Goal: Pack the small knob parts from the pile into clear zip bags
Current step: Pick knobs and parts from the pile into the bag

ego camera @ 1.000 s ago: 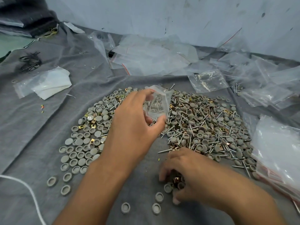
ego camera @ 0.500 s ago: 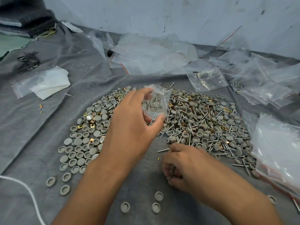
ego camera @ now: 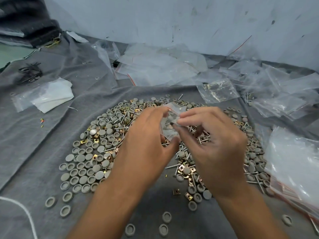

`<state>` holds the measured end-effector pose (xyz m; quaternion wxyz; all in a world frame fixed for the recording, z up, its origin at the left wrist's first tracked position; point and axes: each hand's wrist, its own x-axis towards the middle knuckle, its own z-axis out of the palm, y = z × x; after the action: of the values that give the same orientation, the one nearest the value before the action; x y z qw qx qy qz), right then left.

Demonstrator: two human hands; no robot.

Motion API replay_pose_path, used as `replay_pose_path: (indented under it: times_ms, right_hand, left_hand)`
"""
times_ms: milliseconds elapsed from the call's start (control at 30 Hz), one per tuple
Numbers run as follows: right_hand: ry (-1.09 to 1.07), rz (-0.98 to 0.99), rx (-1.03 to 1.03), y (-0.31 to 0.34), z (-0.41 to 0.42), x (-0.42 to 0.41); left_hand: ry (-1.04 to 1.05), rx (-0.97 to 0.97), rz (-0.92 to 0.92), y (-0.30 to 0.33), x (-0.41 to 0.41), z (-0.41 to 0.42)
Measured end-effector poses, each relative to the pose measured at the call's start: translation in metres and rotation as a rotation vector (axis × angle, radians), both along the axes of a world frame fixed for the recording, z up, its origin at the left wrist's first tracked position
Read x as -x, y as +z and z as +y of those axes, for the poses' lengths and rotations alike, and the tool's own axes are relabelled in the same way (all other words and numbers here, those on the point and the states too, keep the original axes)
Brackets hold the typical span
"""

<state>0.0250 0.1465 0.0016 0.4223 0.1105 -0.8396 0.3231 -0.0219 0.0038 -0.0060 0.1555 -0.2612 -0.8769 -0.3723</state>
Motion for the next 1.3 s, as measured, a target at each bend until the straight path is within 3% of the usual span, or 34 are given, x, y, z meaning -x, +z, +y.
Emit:
replay_pose_path:
  times_ms: [167,300,367,433,500,533,600,800,1033,1300]
  right_hand:
    - [-0.204,-0.086,-0.101,-0.006,0.0,0.009]
    - [-0.132,-0.115,0.015,0.003,0.014,0.002]
    - [-0.204,-0.158,0.079,0.009,0.03,-0.003]
    - [-0.224,-0.368,0.07,0.01,0.045,-0.006]
    - [-0.144,-0.743,-0.012,0.003,0.048,-0.007]
    - [-0.097,-0.909,-0.123,-0.002,0.046,-0.007]
    - [-0.053,-1.039,-0.366,-0.012,0.041,-0.006]
    - [-0.128,-0.944,-0.524,-0.018,0.043,-0.005]
    - [-0.292,-0.88,-0.619,-0.025,0.031,-0.003]
    - [-0.254,-0.783,-0.537,-0.027,0.032,0.001]
  left_hand:
    - [0.005,-0.057,0.009,0.0,0.001,0.001]
    - [0.033,-0.046,-0.003,0.003,0.002,-0.003]
    - [0.091,-0.07,0.008,0.005,0.003,-0.006]
    - [0.172,-0.175,0.079,0.009,0.004,-0.011]
    - [0.257,-0.285,0.186,0.015,0.006,-0.016]
    - [0.285,-0.306,0.212,0.016,0.007,-0.018]
    - [0.296,-0.25,0.185,0.014,0.008,-0.021]
    - [0.253,0.0,0.047,0.004,0.006,-0.012]
    - [0.21,0.031,-0.011,0.002,0.004,-0.007]
    - [0.219,0.033,-0.02,0.001,0.005,-0.007]
